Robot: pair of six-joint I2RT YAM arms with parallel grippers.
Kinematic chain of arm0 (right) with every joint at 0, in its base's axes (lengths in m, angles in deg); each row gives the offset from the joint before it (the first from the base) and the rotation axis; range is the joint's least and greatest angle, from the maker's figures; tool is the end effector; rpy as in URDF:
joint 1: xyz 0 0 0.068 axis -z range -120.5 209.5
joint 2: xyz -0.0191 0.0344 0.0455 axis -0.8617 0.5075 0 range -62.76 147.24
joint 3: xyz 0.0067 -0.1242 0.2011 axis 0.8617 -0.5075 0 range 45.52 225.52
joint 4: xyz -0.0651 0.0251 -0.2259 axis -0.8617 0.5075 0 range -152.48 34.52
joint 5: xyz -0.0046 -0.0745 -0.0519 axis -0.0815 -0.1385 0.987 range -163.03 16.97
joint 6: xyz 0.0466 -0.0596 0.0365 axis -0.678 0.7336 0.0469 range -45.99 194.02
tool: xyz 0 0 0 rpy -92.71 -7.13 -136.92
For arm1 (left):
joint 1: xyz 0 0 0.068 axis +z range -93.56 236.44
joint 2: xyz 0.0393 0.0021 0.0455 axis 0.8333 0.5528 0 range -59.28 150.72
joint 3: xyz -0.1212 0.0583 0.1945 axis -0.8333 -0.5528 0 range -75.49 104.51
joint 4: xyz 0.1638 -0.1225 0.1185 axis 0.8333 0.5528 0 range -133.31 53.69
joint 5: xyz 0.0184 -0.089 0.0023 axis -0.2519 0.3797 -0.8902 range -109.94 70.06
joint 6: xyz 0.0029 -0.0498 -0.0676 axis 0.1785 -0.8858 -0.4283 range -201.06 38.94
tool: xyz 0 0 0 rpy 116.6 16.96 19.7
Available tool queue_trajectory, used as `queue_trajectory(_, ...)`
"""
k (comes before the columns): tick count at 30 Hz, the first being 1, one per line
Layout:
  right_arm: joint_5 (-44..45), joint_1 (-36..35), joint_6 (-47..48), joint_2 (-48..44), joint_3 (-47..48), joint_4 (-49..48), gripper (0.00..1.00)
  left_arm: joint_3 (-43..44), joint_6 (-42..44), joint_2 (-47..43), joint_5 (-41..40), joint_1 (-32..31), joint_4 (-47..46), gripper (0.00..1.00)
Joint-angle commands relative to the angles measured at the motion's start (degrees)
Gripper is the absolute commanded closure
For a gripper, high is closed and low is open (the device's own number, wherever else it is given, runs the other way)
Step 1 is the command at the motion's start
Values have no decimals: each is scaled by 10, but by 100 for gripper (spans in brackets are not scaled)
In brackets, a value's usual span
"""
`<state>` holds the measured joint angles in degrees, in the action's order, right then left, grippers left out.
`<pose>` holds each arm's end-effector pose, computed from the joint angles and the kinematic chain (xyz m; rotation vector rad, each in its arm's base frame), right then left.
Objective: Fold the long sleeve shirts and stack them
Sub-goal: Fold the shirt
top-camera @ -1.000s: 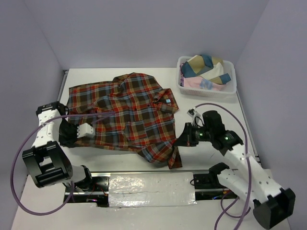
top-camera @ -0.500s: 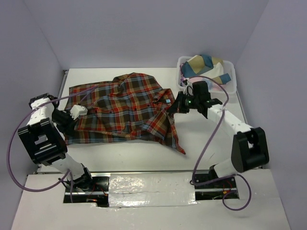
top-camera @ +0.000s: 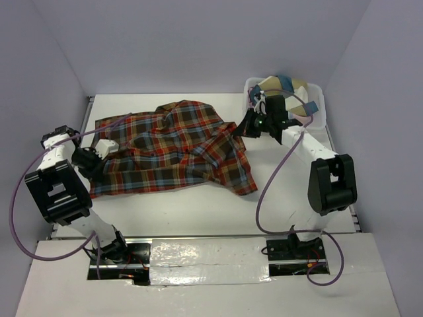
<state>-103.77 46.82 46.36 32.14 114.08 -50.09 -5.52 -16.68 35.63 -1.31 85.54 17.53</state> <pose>0.3511 0.1177 0.2101 -0.0014 2.3169 0.9727 0.2498 0.1122 0.1580 0.8786 2.7058 -0.2434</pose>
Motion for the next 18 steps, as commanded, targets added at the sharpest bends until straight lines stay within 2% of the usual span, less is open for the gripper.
queue_trajectory(1,6,2,-9,20,66,-45,100,-5,-23,4,22,1,-14,95)
queue_trajectory(9,2,1,-6,96,141,-25,100,-21,-56,0,31,0,-51,95)
queue_trajectory(12,9,-1,-8,119,165,-16,100,-21,-63,6,28,0,-56,87)
queue_trajectory(13,12,-1,-8,129,176,-12,96,-20,-69,9,26,0,-59,82)
queue_trajectory(14,16,-1,-8,133,180,-8,90,-19,-74,10,24,0,-63,69)
queue_trajectory(15,26,-1,-9,137,185,2,69,-19,-91,10,15,0,-79,62)
queue_trajectory(16,33,-2,-9,143,196,9,57,-20,-104,6,8,0,-92,48)
queue_trajectory(18,69,-9,4,145,212,44,41,-16,-143,0,-15,2,-135,43)
